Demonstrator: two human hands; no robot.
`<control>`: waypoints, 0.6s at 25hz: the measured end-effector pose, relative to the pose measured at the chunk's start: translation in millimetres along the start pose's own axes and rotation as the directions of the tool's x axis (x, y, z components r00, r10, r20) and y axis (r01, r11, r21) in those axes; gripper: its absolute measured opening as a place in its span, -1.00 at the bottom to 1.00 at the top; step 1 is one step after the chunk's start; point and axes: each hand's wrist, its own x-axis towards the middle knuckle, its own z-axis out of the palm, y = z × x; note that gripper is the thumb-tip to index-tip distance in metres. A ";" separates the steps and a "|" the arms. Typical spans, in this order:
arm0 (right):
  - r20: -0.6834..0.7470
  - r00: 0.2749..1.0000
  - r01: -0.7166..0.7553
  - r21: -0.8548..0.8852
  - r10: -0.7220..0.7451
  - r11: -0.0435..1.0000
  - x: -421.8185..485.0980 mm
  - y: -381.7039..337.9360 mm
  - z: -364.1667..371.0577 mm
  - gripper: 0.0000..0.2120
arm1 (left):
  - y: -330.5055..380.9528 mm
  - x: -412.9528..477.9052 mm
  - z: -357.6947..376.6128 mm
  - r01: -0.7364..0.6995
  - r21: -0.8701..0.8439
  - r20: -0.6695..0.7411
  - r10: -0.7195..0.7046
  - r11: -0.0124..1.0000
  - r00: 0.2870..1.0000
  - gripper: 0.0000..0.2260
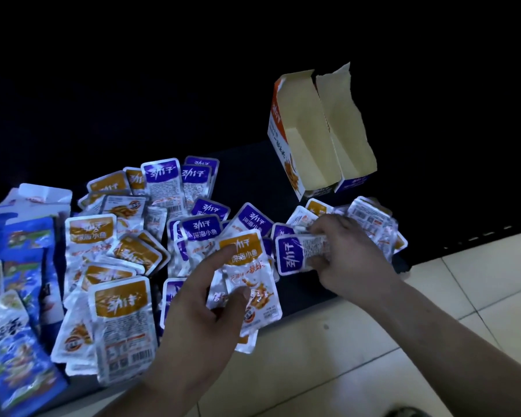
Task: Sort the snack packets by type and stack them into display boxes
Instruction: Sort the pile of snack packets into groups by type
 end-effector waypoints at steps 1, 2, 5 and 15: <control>-0.038 0.999 -0.009 -0.037 0.008 0.999 -2.0 0.7 -0.1 -0.58 | -0.1 -1.0 0.5 -0.008 -0.005 -0.002 0.008 1.000 1.000 -0.51; -0.089 0.996 0.003 -0.073 -0.009 0.997 -4.8 1.3 -0.6 -0.57 | -1.3 -1.3 0.5 -0.013 -0.011 -0.008 0.013 1.000 1.000 -0.52; -0.228 0.973 -0.001 -0.085 -0.019 0.996 -10.5 5.4 -13.6 -0.59 | -1.1 -1.4 1.9 -0.016 -0.001 -0.003 0.016 1.000 1.000 -0.52; -0.124 0.932 -0.249 0.463 0.341 0.851 -16.9 25.6 -48.1 -0.78 | 10.3 3.8 40.5 -0.082 0.009 0.052 0.081 0.997 0.995 -0.36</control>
